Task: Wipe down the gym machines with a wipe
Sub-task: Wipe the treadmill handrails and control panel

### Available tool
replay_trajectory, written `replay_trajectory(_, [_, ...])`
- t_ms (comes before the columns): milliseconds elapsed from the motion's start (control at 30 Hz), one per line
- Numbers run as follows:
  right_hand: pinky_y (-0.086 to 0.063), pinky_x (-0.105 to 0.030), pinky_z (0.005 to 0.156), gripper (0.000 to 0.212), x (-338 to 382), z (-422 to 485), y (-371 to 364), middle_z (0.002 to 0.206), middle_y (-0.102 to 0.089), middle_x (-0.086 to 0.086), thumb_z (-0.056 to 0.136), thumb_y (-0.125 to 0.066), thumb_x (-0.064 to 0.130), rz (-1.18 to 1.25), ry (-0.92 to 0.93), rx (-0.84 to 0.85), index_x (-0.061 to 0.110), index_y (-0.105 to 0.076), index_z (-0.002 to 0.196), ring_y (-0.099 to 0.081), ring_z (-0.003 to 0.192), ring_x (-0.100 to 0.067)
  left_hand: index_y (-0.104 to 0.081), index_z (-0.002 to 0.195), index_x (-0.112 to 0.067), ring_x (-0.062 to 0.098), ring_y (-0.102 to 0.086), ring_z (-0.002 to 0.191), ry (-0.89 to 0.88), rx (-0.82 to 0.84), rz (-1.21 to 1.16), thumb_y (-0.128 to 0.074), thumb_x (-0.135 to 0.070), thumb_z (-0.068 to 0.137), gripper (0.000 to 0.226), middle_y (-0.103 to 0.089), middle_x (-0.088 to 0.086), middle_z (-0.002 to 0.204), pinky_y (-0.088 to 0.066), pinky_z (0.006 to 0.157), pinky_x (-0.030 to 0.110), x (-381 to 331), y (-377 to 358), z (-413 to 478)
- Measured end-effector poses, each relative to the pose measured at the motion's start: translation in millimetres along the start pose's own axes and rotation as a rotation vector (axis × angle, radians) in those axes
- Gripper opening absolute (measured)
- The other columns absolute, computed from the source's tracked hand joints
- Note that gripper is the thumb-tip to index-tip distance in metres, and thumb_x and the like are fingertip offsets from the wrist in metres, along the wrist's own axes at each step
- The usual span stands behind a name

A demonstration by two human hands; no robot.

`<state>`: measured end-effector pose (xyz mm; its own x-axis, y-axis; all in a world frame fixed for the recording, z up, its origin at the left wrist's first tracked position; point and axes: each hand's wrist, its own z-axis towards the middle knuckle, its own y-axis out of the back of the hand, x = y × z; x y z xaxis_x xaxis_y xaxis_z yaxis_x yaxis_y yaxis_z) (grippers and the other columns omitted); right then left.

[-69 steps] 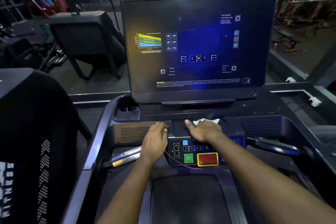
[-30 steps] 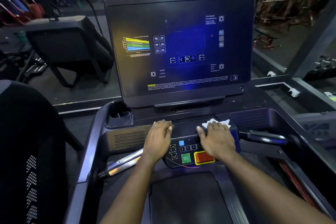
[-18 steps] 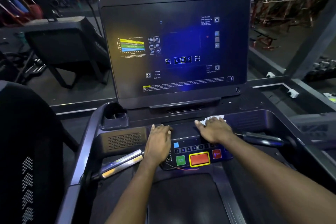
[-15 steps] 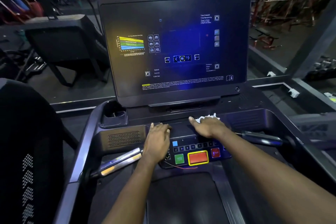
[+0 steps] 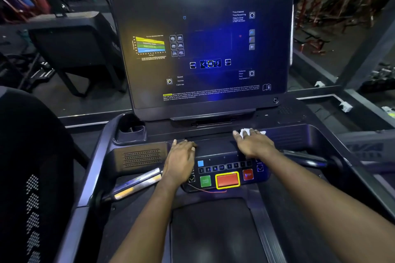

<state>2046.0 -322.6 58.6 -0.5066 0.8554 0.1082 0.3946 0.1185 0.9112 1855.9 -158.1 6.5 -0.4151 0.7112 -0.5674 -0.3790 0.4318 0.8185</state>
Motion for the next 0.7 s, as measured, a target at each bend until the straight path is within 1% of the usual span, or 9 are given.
replay_trajectory(100, [-0.010,-0.042,0.126,0.085,6.0,-9.6,-6.6,0.169,-0.009,-0.012,0.100,-0.005,0.068,-0.040,-0.035,-0.017,0.009,-0.016,0.161,-0.008,0.156,-0.027,-0.061,0.136,-0.012,0.018,-0.043,0.142,-0.001,-0.002,0.001,-0.036,-0.025,0.108,0.040,-0.058,0.008,0.143,-0.004,0.126,0.032,-0.5,1.1,-0.3])
replay_trajectory(200, [-0.009,-0.041,0.125,0.090,7.5,-26.4,-18.2,0.168,-0.008,-0.016,0.099,-0.006,0.068,-0.095,-0.051,-0.056,0.003,-0.013,0.160,-0.008,0.156,-0.029,-0.062,0.135,-0.012,0.018,-0.044,0.141,0.001,0.002,0.001,-0.028,-0.033,0.103,0.051,-0.060,0.008,0.141,-0.004,0.126,0.032,-2.7,1.6,-0.5])
replay_trajectory(233, [-0.008,-0.041,0.125,0.089,5.9,-25.3,-17.7,0.168,-0.008,-0.016,0.099,-0.007,0.068,-0.069,-0.058,-0.054,0.003,-0.013,0.160,-0.008,0.156,-0.029,-0.063,0.134,-0.012,0.018,-0.045,0.140,0.000,-0.001,0.001,-0.027,-0.033,0.101,0.053,-0.061,0.008,0.140,-0.004,0.125,0.032,-3.0,1.5,-0.7])
replay_trajectory(300, [-0.011,-0.043,0.125,0.089,1.6,-15.3,-9.8,0.168,-0.008,-0.016,0.099,-0.011,0.069,0.030,-0.083,-0.044,0.004,-0.012,0.160,-0.009,0.156,-0.029,-0.065,0.129,-0.012,0.020,-0.048,0.138,-0.010,-0.029,-0.005,-0.035,-0.026,0.105,0.042,-0.064,0.008,0.135,-0.004,0.124,0.031,-2.8,1.0,-0.5])
replay_trajectory(367, [-0.020,-0.046,0.124,0.091,-3.8,-2.2,1.3,0.168,-0.008,-0.015,0.099,-0.017,0.071,0.149,-0.124,-0.021,0.003,-0.010,0.160,-0.015,0.154,-0.032,-0.066,0.127,-0.012,0.020,-0.050,0.136,-0.024,-0.057,-0.007,-0.042,-0.018,0.106,0.033,-0.066,0.008,0.132,-0.005,0.124,0.032,-3.7,1.4,-1.4])
replay_trajectory(433, [-0.027,-0.049,0.121,0.094,-8.3,3.9,6.9,0.168,-0.009,-0.014,0.097,-0.018,0.073,0.213,-0.166,0.012,0.003,-0.007,0.160,-0.022,0.152,-0.035,-0.066,0.126,-0.012,0.020,-0.050,0.135,-0.026,-0.067,-0.001,-0.043,-0.017,0.106,0.032,-0.066,0.008,0.131,-0.005,0.124,0.031,-4.5,0.8,-1.9])
replay_trajectory(500, [-0.029,-0.049,0.119,0.093,-6.3,-2.0,3.6,0.168,-0.009,-0.014,0.097,-0.017,0.073,0.204,-0.170,0.001,0.005,-0.011,0.160,-0.025,0.151,-0.036,-0.067,0.126,-0.012,0.021,-0.051,0.135,-0.027,-0.077,0.002,-0.043,-0.018,0.105,0.032,-0.067,0.008,0.130,-0.004,0.123,0.030,-3.5,0.0,-1.6])
replay_trajectory(633, [-0.028,-0.046,0.117,0.092,-2.0,-18.3,-10.4,0.167,-0.013,-0.018,0.098,-0.018,0.071,0.102,-0.158,-0.088,0.002,-0.018,0.159,-0.031,0.147,-0.038,-0.066,0.128,-0.012,0.018,-0.050,0.135,-0.033,-0.084,0.012,-0.043,-0.019,0.106,0.033,-0.066,0.008,0.133,-0.004,0.124,0.030,-2.9,-0.8,-1.7])
replay_trajectory(700, [-0.030,-0.047,0.116,0.091,-8.6,-11.1,-4.0,0.167,-0.013,-0.016,0.097,-0.020,0.073,0.184,-0.145,-0.056,0.007,-0.020,0.159,-0.032,0.147,-0.039,-0.066,0.128,-0.013,0.018,-0.050,0.135,-0.038,-0.080,0.025,-0.042,-0.020,0.106,0.033,-0.065,0.007,0.133,-0.005,0.124,0.030,-3.1,-0.4,-1.6])
